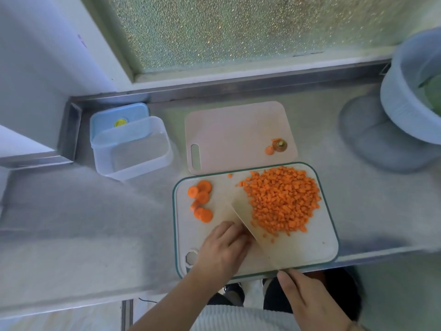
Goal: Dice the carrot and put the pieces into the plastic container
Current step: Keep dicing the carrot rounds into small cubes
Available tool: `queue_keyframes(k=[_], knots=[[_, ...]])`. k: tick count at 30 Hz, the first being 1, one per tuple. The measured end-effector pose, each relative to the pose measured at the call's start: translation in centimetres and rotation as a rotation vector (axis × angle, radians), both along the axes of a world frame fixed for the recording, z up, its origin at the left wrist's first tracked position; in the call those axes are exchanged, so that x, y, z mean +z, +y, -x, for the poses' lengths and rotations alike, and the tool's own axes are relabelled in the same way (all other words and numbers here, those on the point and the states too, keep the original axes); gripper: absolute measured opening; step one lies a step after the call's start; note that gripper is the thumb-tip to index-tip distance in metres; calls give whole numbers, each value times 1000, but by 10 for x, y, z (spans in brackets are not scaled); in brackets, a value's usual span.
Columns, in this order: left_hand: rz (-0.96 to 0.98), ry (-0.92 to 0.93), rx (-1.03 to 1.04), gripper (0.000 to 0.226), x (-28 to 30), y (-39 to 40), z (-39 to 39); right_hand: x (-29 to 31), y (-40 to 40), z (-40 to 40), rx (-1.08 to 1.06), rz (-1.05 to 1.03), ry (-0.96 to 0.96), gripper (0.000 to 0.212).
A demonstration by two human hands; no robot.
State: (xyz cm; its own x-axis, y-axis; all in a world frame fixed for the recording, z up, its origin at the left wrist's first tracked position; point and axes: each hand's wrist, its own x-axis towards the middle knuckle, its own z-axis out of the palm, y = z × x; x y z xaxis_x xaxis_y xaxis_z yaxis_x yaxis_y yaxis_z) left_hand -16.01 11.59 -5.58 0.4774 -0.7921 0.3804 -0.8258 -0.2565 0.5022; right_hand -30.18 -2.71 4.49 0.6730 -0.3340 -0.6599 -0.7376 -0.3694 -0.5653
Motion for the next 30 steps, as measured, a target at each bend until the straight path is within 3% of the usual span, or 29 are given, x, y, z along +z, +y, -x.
queue_keyframes(k=[4, 8, 9, 13, 21, 24, 28, 30], knots=[[32, -8, -13, 9, -7, 3, 0, 2, -2, 13, 3, 62, 4, 99], [53, 22, -9, 7, -10, 4, 1, 17, 0, 12, 41, 64, 51, 58], [57, 25, -10, 7, -10, 4, 1, 18, 0, 12, 40, 50, 54, 58], [65, 16, -19, 5, -8, 3, -1, 2, -2, 13, 40, 47, -12, 97], [59, -3, -38, 6, -4, 5, -5, -12, -5, 2, 36, -57, -81, 96], [58, -31, -43, 3, -4, 5, -6, -8, -2, 18, 11, -4, -48, 68], [57, -31, -52, 4, -8, 7, -6, -6, 5, 22, 48, 94, 13, 88], [57, -23, -52, 5, -8, 7, -6, -12, 4, 15, 49, 24, -15, 93]])
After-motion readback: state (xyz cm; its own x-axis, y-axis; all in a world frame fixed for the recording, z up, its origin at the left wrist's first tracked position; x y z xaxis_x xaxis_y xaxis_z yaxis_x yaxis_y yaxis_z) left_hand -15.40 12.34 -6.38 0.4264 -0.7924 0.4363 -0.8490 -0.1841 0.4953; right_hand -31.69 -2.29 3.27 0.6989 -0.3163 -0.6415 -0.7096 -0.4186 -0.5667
